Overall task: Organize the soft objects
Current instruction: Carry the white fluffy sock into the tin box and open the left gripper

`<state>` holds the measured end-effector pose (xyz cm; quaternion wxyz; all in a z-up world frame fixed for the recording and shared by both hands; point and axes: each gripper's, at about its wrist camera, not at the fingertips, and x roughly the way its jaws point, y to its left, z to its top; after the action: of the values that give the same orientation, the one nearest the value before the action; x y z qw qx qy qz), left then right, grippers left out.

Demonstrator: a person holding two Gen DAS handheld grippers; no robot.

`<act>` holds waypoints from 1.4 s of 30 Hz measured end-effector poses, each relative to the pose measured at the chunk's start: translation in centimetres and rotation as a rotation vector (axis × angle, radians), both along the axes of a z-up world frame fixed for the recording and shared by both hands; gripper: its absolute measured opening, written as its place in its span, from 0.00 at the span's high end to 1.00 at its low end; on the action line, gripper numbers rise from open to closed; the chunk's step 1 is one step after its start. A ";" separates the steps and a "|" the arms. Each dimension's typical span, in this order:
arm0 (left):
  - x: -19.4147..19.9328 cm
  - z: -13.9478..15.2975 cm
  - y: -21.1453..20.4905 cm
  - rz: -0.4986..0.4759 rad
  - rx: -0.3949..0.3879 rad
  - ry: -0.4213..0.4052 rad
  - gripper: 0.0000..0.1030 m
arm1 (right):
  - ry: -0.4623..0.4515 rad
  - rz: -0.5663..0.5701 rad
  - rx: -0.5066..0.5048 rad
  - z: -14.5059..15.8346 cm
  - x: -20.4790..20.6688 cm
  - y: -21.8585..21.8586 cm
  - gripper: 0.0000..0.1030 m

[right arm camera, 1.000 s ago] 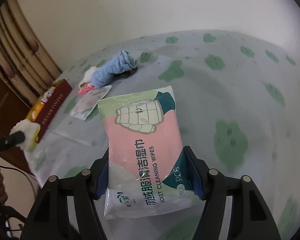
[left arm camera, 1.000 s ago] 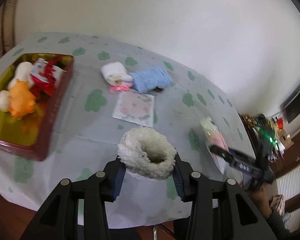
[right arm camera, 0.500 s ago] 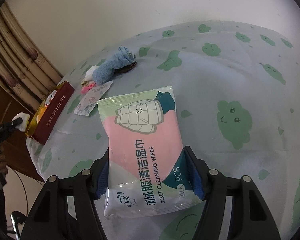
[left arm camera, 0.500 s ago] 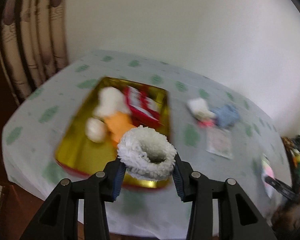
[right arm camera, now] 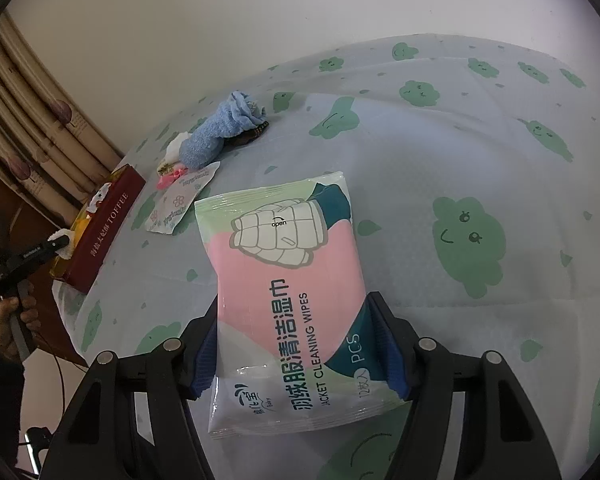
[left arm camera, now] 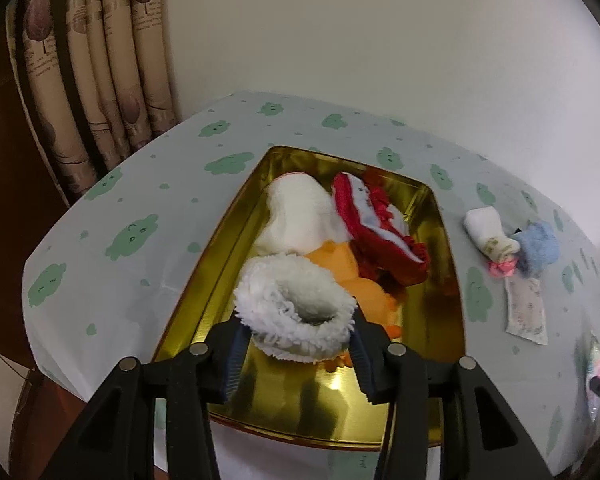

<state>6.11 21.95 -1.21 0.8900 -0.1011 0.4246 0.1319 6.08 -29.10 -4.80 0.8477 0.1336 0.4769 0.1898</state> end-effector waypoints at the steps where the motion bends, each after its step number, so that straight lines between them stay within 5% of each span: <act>1: -0.1 0.0 0.1 0.003 -0.003 0.000 0.53 | 0.002 0.000 0.003 0.0 0.0 0.0 0.38; 12: -1.0 0.3 -0.6 0.017 0.086 0.024 0.44 | 0.005 0.003 0.007 0.0 0.1 -0.1 0.38; 17: -1.4 1.7 -0.8 0.012 0.138 -0.035 0.43 | 0.009 0.005 0.009 0.0 0.1 -0.1 0.38; 25: -2.0 4.4 0.4 0.039 0.077 -0.109 0.43 | 0.011 0.000 0.021 0.1 0.1 -0.1 0.38; 33: -7.2 3.2 -3.3 0.065 -0.037 -0.101 0.43 | 0.017 -0.004 0.069 0.8 0.0 -0.5 0.38; 42: -11.3 2.5 -7.2 0.085 0.033 -0.151 0.43 | -0.022 0.046 0.091 3.8 -0.4 1.5 0.38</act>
<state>-5.19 14.75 1.25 0.9145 -0.1141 0.3496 0.1685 5.73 -27.61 -0.99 0.8413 0.1589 0.4616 0.2320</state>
